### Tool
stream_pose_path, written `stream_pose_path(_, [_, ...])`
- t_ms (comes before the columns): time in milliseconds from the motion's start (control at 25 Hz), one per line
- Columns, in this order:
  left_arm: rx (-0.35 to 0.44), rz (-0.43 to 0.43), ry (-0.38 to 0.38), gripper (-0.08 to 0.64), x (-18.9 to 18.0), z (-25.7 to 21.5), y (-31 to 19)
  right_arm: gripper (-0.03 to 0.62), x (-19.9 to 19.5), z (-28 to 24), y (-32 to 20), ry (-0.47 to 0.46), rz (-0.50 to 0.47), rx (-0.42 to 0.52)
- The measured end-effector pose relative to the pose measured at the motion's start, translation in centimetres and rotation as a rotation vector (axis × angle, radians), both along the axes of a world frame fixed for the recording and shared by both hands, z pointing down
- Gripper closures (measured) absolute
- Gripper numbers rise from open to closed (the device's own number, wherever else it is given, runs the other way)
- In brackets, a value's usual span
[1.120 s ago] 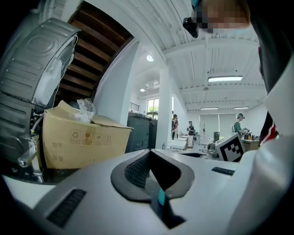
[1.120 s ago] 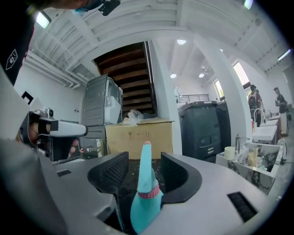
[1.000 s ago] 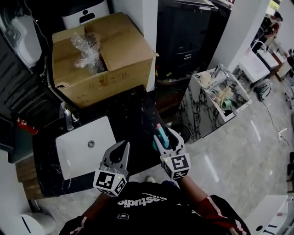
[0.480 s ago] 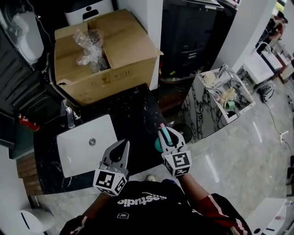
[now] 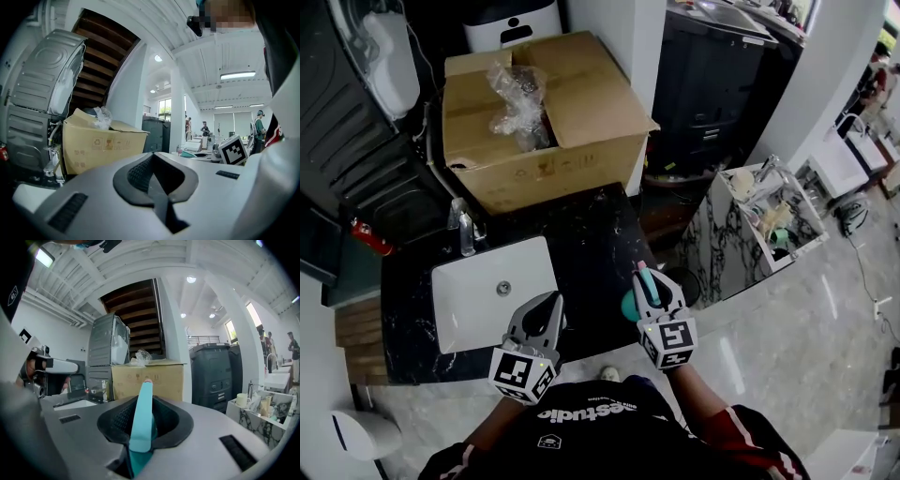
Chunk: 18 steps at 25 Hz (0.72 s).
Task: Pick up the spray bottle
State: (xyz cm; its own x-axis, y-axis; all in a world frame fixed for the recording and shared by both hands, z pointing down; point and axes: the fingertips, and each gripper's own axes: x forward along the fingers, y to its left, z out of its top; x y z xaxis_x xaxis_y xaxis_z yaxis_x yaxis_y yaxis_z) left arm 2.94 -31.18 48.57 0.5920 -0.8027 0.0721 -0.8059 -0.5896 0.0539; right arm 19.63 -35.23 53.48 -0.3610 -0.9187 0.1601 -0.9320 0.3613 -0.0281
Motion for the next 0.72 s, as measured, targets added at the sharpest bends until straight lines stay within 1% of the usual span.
stream_pose_path(80, [0.006,-0.020,-0.005,0.546,-1.5,-0.5,0.5,0.494,-1.5,-0.2,0.5,0.010,-0.018,-0.010])
stream_pose_path(200, [0.009,-0.048,-0.011,0.545,-4.0,-0.8,1.3,0.494,-4.4,-1.2,1.3,0.004,-0.050,0.000])
stream_pose_path(400, [0.019,-0.108,-0.002,0.546,-8.7,-1.3,2.7,0.494,-10.6,-3.7,3.1,-0.031,-0.132,0.020])
stream_pose_path(600, [0.036,-0.162,0.013,0.545,-13.2,-1.8,4.1,0.494,-16.8,-6.2,5.4,-0.016,-0.223,0.060])
stream_pose_path(720, [0.048,-0.212,0.022,0.545,-16.5,-2.1,5.0,0.494,-19.9,-7.1,6.8,-0.022,-0.262,0.076])
